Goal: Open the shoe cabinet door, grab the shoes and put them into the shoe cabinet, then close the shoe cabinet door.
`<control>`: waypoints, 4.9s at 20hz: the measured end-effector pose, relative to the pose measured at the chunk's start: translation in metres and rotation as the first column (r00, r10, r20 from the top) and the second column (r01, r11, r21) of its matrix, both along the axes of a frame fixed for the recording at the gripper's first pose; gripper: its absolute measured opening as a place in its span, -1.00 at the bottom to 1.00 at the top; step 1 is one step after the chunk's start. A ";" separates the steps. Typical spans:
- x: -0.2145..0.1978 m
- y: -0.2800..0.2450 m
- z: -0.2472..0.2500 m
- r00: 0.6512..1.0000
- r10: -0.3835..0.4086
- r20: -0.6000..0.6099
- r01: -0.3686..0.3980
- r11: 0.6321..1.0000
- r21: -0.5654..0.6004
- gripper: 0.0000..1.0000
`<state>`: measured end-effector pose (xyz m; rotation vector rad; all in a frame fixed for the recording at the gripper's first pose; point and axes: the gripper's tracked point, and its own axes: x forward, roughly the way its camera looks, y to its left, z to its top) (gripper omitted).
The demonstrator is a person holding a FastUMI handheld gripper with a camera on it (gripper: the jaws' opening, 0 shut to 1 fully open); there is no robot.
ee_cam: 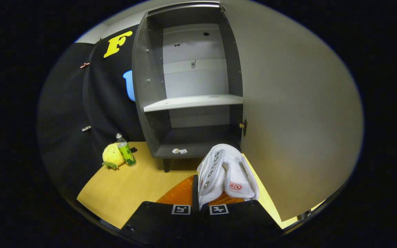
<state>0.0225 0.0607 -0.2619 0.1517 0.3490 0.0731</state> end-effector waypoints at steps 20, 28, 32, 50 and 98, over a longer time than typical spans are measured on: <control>0.243 0.044 0.137 0.999 0.042 0.020 -0.039 0.989 -0.140 -0.90; 0.351 0.042 0.115 1.000 0.029 -0.011 -0.031 0.969 -0.245 -0.90; 0.385 0.037 0.095 0.998 0.022 -0.051 -0.036 0.954 -0.297 -0.91; 0.348 0.057 0.081 0.990 0.044 -0.131 -0.072 0.974 -0.216 0.14; -0.071 -0.322 0.230 0.852 -0.474 0.224 0.495 0.867 -0.051 0.97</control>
